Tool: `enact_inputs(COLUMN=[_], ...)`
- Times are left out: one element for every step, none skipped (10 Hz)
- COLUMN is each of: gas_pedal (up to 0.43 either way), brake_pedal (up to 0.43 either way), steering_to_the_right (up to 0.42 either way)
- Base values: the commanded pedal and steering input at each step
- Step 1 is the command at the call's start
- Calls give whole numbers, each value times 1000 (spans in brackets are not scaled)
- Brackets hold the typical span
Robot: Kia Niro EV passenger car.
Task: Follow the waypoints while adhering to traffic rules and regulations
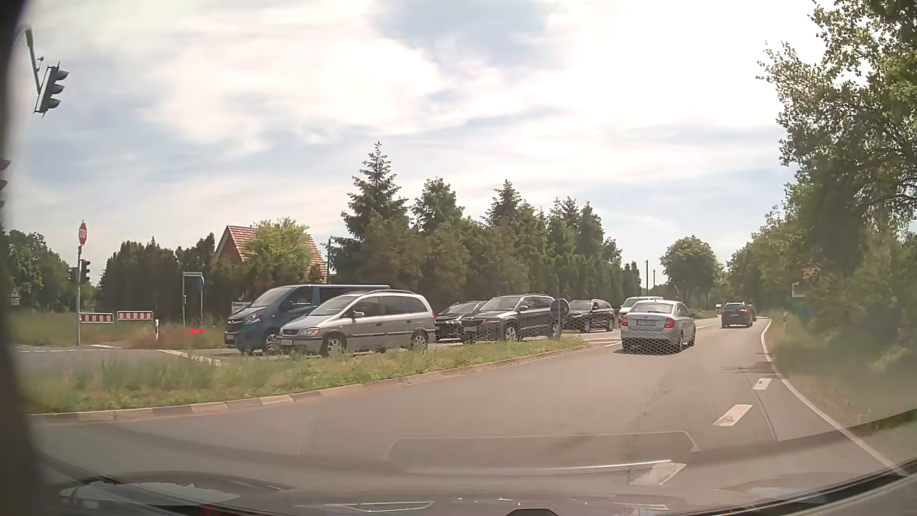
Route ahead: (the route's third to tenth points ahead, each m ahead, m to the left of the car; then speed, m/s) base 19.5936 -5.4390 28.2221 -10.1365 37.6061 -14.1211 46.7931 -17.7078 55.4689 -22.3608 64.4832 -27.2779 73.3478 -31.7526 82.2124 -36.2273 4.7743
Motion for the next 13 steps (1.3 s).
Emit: enact_inputs(gas_pedal=[461,461,461,461,461,461,461,461,461,461,461,461,461], brake_pedal=[0,0,0,0,0,0,0,0,0,0,0,0,0], steering_to_the_right=[136,139,142,142,142,142,142,143,143,143,143,143,141])
